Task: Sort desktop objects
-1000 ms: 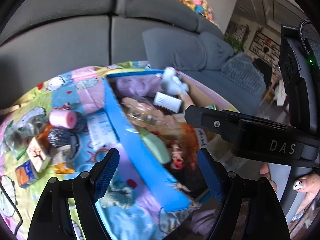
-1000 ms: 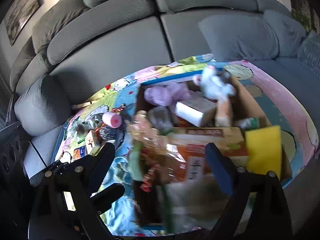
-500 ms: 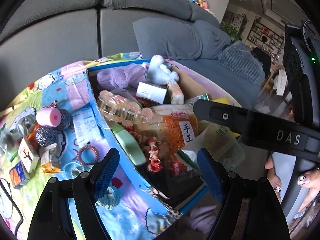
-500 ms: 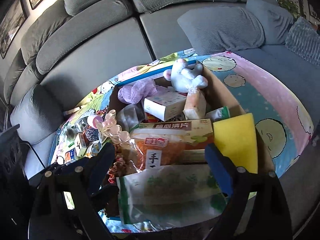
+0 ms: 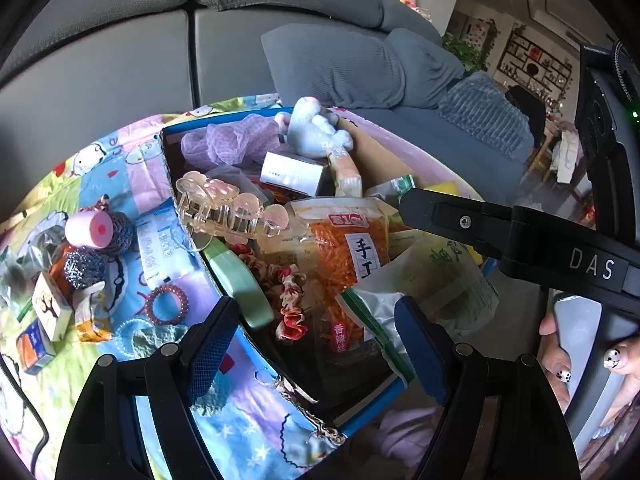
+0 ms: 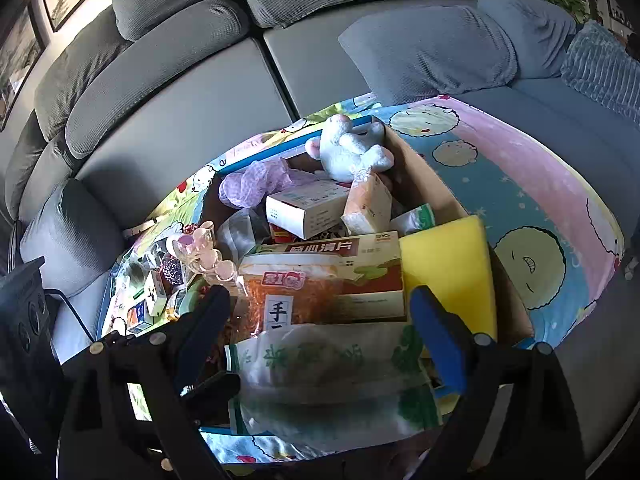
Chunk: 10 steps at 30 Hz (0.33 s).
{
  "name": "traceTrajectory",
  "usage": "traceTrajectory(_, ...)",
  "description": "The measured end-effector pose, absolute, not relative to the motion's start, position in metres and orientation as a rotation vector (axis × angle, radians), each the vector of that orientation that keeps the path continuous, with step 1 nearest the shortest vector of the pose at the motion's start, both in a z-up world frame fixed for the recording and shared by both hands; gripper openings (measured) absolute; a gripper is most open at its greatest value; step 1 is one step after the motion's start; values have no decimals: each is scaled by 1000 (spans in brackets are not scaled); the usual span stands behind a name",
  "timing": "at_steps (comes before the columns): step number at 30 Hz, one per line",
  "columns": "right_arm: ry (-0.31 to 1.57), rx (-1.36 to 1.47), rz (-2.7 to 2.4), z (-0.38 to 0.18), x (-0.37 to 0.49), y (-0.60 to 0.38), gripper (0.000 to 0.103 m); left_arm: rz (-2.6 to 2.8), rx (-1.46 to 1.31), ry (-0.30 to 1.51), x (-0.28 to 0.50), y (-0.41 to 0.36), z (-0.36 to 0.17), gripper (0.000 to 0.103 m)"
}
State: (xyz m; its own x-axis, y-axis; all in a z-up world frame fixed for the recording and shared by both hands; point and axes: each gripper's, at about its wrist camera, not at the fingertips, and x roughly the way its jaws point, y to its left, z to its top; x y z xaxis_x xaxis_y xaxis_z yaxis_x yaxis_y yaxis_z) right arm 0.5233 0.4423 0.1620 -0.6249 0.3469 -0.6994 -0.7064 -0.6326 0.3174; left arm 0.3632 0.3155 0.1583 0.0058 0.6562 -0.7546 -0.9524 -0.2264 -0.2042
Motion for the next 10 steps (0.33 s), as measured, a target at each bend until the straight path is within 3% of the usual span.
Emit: traceTrajectory(10, 795, -795, 2241, 161, 527, 446, 92, 1589, -904, 458, 364, 318, 157, 81)
